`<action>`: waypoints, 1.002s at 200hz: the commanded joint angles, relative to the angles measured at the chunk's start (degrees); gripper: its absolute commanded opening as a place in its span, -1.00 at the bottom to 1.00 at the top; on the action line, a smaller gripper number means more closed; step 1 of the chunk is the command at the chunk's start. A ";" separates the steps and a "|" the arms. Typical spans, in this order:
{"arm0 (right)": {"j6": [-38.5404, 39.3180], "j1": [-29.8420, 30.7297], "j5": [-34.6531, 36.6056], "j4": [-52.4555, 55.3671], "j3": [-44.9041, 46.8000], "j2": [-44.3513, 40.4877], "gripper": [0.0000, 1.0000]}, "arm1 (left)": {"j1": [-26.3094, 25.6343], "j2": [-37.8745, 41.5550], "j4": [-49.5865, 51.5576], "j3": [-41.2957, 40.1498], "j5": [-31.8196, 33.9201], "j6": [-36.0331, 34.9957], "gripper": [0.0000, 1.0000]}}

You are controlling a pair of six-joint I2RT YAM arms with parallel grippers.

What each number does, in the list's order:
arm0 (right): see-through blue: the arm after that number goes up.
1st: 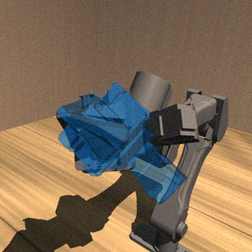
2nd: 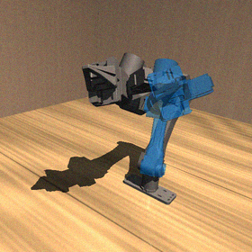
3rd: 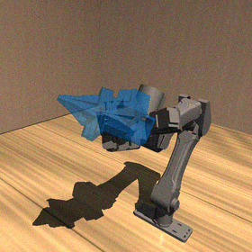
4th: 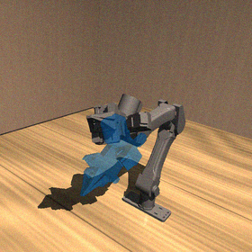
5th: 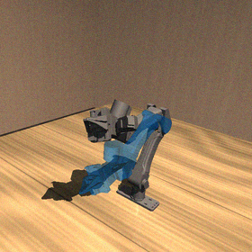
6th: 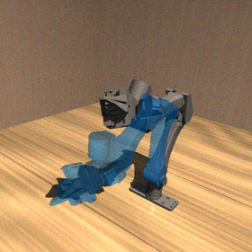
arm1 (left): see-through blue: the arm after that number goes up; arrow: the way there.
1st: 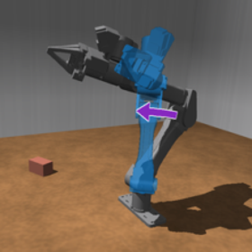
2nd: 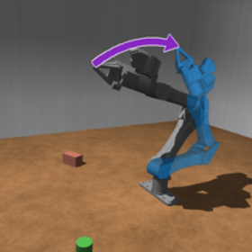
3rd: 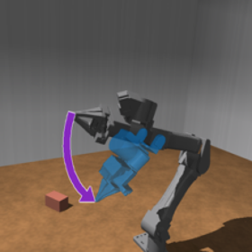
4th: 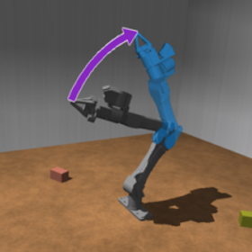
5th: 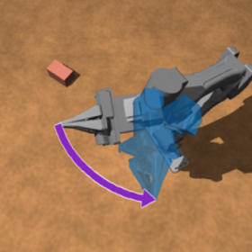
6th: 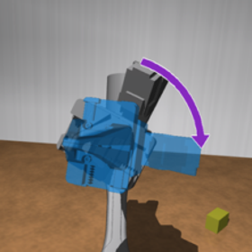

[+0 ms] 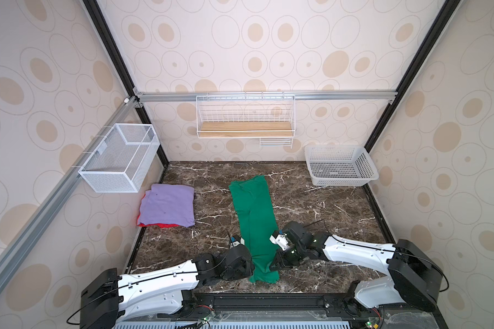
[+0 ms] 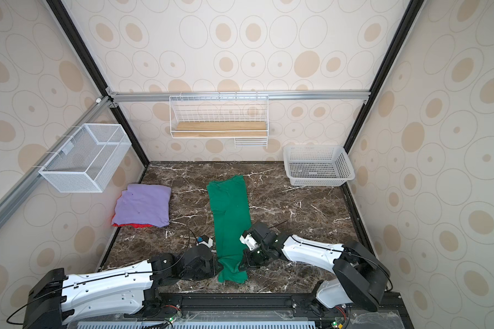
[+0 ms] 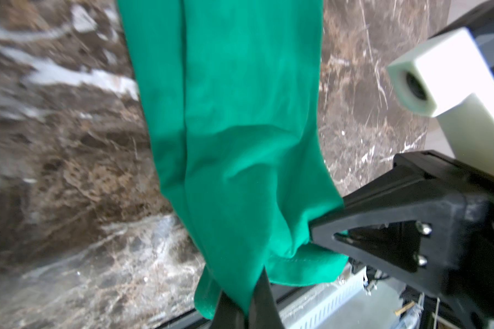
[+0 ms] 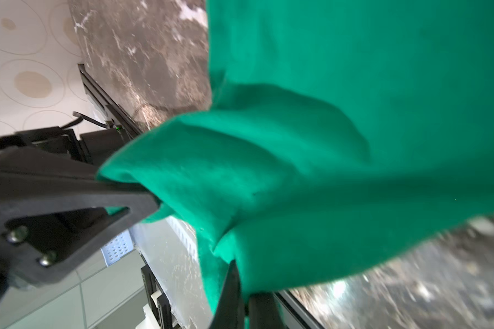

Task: Fold and stack t-shirts
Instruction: Fold the T-shirt.

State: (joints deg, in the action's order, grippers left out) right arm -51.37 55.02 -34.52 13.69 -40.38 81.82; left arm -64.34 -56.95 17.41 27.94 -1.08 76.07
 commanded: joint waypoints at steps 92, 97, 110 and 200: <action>8.05 -12.63 -5.71 3.39 -7.47 1.00 -1.00 | 12.44 4.22 -0.80 -1.33 8.27 -3.10 -0.96; 8.28 -12.95 -6.12 2.86 -7.65 1.52 -1.00 | 13.28 3.41 -1.76 -1.29 7.43 -3.69 -0.96; 9.08 -13.75 -7.02 3.28 -9.21 3.48 -1.00 | 15.25 0.73 -4.45 -0.72 5.32 -5.44 -0.95; 8.54 -18.36 -9.41 0.02 -14.78 13.66 -1.00 | 23.51 -19.59 -1.61 14.61 3.11 -16.85 -0.88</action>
State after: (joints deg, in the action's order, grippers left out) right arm -42.72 37.98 -42.61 14.35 -53.67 92.79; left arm -42.78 -73.52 13.04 38.79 1.39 63.57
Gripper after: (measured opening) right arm 0.056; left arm 0.064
